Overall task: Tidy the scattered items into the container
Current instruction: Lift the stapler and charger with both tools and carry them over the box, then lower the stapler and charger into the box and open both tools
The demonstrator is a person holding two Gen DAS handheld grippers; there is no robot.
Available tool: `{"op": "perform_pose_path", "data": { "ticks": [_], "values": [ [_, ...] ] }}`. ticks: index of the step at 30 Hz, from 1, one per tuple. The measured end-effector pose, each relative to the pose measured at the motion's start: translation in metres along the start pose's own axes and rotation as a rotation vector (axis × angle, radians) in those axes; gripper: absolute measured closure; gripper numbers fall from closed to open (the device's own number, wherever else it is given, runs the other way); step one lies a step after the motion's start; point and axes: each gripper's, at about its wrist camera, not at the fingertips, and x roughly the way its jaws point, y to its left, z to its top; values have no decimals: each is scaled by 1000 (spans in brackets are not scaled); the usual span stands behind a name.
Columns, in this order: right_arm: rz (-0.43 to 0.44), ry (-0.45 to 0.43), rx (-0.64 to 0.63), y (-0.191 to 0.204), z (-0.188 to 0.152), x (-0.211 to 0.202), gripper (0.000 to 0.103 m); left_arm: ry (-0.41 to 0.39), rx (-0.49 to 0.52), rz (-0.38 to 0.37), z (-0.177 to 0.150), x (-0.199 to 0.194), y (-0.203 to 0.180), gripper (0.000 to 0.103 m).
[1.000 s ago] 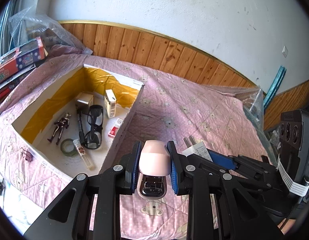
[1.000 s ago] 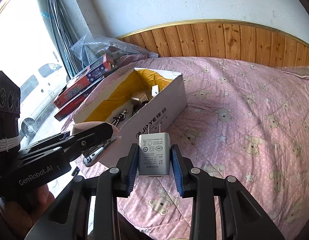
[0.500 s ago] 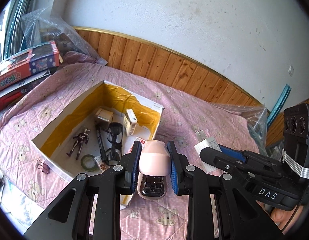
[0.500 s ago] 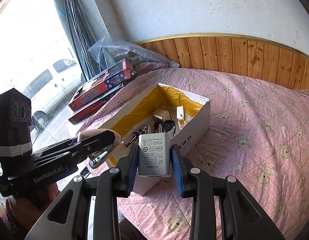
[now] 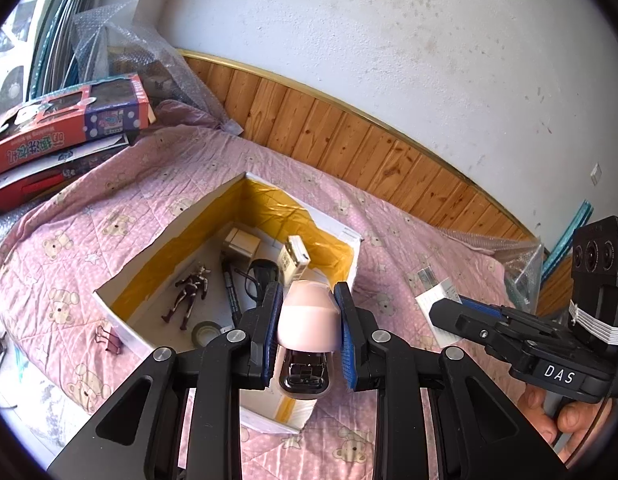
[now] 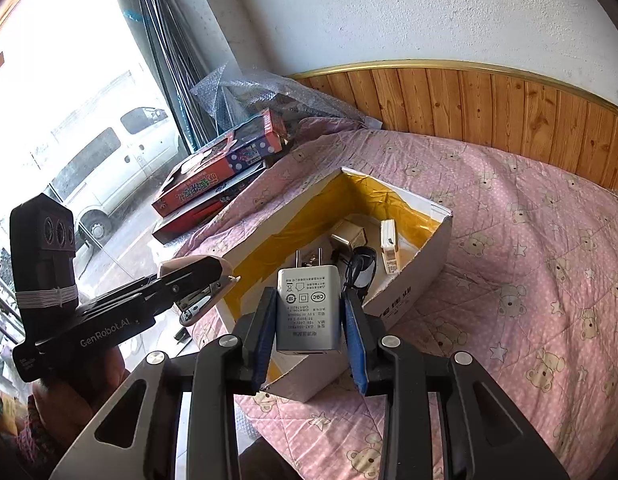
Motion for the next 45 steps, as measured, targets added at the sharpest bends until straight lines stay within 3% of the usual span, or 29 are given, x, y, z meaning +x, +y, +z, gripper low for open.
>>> {"op": "perform_pose_path", "data": {
  "ticks": [16,24,32,45],
  "values": [
    [12,52,-99,26,35,37,70,-19,-61,35,33,5,45,77],
    [-32,107,-111,10,58,70,69,79,-41,8,22,45,37,77],
    [-74,239,-95,-17,63,124,69,202,-1,32,10,87,35,77],
    [-156,477,-220,-25,46,207,69,358,-82,113,41,138,84,77]
  ]
}}
